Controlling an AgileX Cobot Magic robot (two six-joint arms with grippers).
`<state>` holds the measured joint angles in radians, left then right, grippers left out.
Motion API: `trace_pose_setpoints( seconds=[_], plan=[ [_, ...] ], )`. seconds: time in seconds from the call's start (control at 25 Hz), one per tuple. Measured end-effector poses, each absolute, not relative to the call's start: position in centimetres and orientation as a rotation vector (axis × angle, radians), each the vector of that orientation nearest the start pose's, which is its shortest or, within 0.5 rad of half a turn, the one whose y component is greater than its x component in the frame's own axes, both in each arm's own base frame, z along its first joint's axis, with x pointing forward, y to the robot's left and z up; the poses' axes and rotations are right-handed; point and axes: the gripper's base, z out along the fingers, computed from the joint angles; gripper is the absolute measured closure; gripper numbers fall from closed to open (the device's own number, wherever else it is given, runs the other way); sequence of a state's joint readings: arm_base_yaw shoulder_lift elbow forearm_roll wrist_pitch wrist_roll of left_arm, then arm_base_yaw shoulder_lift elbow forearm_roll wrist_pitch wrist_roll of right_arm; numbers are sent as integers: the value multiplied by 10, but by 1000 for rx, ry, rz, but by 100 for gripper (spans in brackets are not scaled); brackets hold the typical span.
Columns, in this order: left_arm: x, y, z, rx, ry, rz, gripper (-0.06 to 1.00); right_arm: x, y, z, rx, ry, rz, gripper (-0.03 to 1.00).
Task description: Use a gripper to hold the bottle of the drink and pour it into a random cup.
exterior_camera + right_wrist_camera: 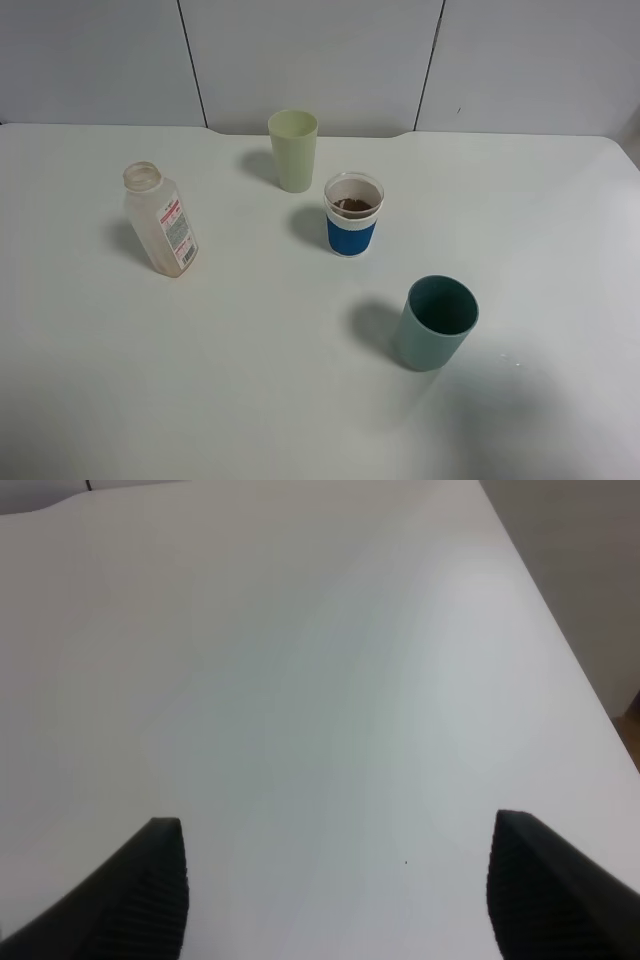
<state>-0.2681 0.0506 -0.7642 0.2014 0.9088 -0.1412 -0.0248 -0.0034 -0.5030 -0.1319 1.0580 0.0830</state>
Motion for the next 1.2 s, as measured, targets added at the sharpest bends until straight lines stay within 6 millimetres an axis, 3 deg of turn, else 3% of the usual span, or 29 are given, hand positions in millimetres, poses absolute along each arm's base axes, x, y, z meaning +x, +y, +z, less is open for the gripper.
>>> trace_pose_setpoints(
  seconds=[0.28, 0.76, 1.2],
  plan=[
    [-39, 27, 354, 73, 1682, -77, 3, -6, -10, 279, 116, 2027, -121, 33],
    [-41, 29, 346, 65, 1767, -51, 3, -6, -10, 279, 116, 2027, -121, 33],
    [-17, 19, 304, 54, 1949, -96, 3, -6, -10, 279, 116, 2027, -121, 33]
  ],
)
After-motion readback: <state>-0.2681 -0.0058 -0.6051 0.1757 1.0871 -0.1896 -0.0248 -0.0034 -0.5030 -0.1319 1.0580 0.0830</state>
